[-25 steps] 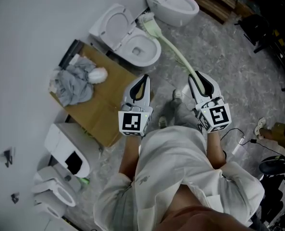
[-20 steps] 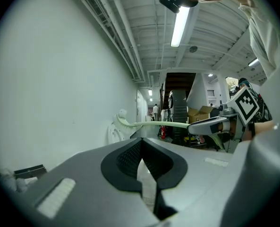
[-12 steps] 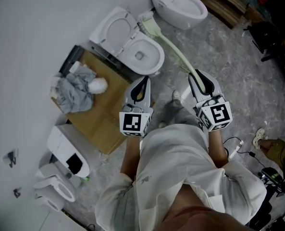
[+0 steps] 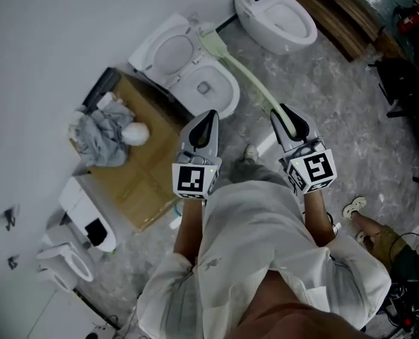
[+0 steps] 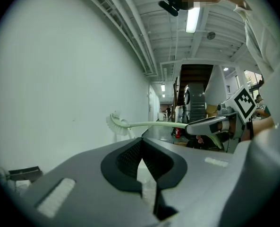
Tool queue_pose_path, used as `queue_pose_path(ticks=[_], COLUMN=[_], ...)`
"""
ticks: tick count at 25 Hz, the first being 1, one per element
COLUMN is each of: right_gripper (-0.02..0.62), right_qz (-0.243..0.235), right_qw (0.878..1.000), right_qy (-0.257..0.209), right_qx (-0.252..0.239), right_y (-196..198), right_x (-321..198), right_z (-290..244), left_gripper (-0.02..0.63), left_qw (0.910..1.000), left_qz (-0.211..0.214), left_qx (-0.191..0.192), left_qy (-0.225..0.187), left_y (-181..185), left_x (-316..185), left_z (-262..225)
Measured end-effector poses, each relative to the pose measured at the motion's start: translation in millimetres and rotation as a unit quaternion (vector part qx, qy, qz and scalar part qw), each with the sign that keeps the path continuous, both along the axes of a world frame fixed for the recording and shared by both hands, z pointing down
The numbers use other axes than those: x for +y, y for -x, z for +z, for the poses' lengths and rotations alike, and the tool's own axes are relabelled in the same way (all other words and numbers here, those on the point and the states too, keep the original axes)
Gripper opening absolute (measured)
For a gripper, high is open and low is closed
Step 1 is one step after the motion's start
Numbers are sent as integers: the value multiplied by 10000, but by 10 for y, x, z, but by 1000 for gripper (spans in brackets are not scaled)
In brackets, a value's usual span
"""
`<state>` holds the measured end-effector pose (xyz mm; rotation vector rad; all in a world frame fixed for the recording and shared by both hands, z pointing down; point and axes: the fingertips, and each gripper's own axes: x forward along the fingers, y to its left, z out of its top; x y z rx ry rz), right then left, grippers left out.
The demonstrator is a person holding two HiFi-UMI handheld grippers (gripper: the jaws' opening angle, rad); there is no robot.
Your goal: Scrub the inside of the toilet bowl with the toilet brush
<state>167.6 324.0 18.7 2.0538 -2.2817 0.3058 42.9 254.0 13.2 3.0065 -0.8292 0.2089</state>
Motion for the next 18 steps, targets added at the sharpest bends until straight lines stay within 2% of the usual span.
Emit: queue_pose_path(ticks=[7, 14, 18], right_gripper=[95, 95, 95], right_qz=[-361, -769, -976], right_qw=[9993, 9969, 9948], right_qy=[108, 179, 219], right_qx=[2, -75, -175], right_y=[-268, -223, -155], right_x=[-318, -603, -776], right_z=[99, 307, 467], left_gripper=[17, 17, 17], left_qw=[9992, 9962, 9940], left_qz=[-398, -860, -1086], left_qx=[-4, 119, 60], left_qy=[9, 12, 107], left_y=[-184, -61, 43], left_x=[-230, -497, -676], left_z=[55, 235, 458])
